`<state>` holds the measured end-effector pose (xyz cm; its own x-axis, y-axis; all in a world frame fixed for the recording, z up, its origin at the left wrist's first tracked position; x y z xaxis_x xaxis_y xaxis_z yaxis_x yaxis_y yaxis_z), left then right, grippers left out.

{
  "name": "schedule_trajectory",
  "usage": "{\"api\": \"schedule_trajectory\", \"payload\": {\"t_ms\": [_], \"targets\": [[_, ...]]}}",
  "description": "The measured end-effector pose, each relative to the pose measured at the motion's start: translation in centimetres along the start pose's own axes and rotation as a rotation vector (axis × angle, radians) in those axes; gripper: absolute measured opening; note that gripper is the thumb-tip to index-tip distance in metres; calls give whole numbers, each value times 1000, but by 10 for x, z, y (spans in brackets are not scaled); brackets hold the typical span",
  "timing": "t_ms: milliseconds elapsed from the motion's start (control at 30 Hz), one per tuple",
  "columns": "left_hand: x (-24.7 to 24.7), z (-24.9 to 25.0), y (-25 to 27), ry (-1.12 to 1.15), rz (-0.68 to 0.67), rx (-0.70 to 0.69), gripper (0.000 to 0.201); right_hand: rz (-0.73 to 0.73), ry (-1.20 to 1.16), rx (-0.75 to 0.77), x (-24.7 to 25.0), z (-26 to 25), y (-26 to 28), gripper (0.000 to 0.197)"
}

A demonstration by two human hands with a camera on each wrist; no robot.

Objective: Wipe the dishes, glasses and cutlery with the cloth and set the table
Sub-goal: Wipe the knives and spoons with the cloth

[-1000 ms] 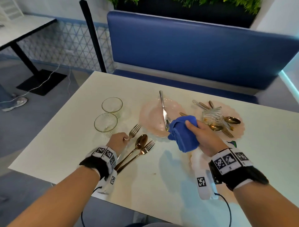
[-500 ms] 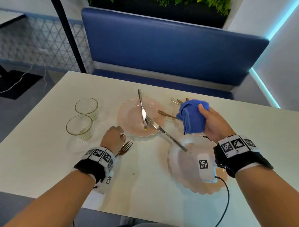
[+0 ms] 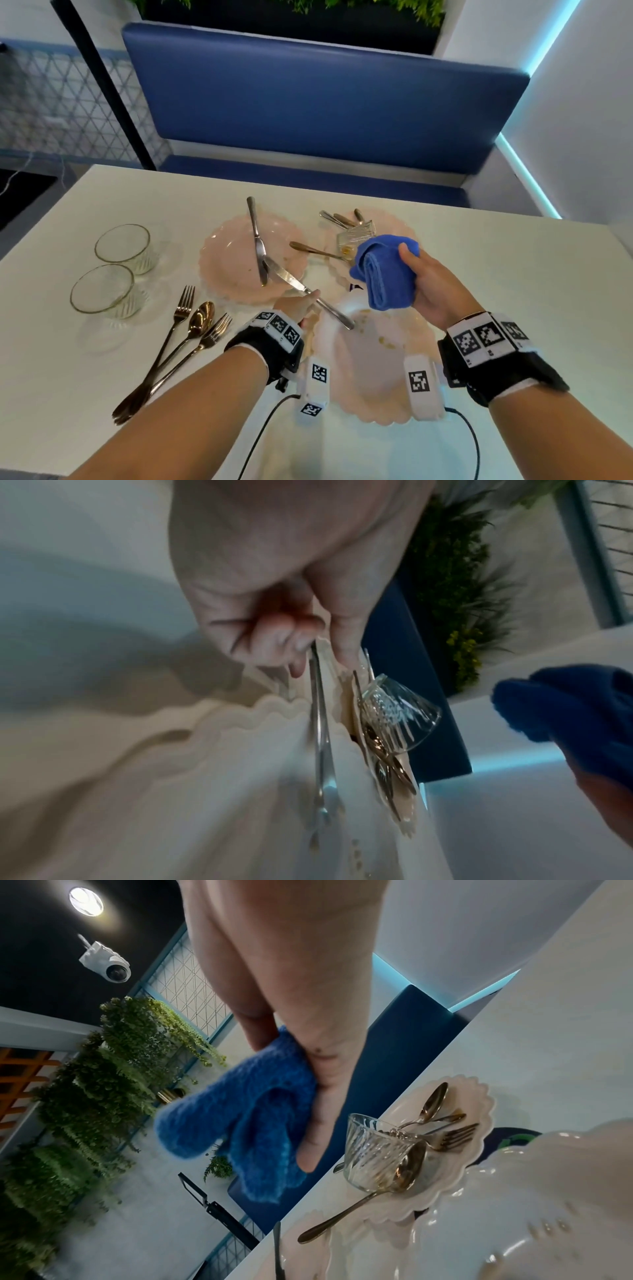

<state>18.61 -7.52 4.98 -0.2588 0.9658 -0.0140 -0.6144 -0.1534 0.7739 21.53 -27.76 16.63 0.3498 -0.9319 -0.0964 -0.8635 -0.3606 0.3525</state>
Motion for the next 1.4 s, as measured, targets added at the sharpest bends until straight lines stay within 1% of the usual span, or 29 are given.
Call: {"api": "schedule_trajectory", "payload": {"t_ms": [133, 200, 300, 367, 467, 533, 600, 667, 733, 800, 867, 900, 967, 1033, 1100, 1167, 1233, 1300, 1367, 1400], "targets": [[-8, -2, -11, 49, 11, 38, 46, -40, -2, -32, 9, 6, -5, 28], [-11, -2, -15, 97, 33, 31, 40, -42, -6, -46, 9, 7, -7, 28], [-14, 0, -10, 207, 69, -5, 26, -51, 16, -54, 9, 11, -12, 32], [-12, 2, -6, 246, 107, -23, 25, -48, 25, -66, 8, 13, -15, 33], [-8, 6, 3, 299, 158, -70, 12, -49, 29, -83, 8, 17, -20, 34], [-6, 11, 9, 314, 167, -117, 13, -47, 12, -92, 9, 19, -24, 37], [-7, 17, 17, 305, 135, -163, 16, -33, 6, -110, 9, 22, -27, 41], [-10, 25, 28, 233, 76, -207, 17, -24, -27, -123, 7, 23, -29, 41], [-17, 31, 43, 115, -23, -237, 20, -9, -60, -126, 1, 26, -29, 40], [-26, 36, 58, -17, -153, -243, 23, 9, -71, -122, -8, 30, -29, 40], [-36, 36, 73, -124, -261, -238, 24, -2, -40, -96, -19, 36, -27, 36], [-40, 36, 79, -178, -292, -249, 26, 0, -12, -82, -24, 38, -26, 31], [-47, 32, 85, -263, -314, -295, 28, 64, 44, -47, -30, 40, -24, 20], [-52, 29, 87, -330, -290, -353, 23, 180, 51, -27, -31, 44, -23, 13], [-54, 30, 91, -395, -259, -398, 18, 304, 11, -25, -27, 45, -24, 17], [-54, 32, 96, -439, -268, -406, 19, 410, -67, -23, -17, 38, -27, 22], [-52, 35, 103, -483, -296, -412, 24, 478, -115, -3, -2, 27, -29, 16], [-47, 41, 108, -514, -314, -433, 26, 521, -105, 7, 8, 15, -31, 11], [-42, 49, 109, -535, -309, -453, 25, 546, -85, 24, 8, 6, -31, 10], [-39, 53, 109, -552, -302, -461, 25, 567, -97, 34, 9, 4, -31, 14]]}}
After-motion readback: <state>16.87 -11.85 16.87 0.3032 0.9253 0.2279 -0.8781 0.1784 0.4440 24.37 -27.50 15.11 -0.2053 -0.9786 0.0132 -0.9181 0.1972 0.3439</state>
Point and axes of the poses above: each hand's wrist, its own y-axis away from the middle knuckle, its own x-axis out of the back of the hand, z = x × y, the point moved 2 cm from there along -y, towards the middle knuckle, and after that the axes turned 11 degrees about y, right-handed, at the moved point
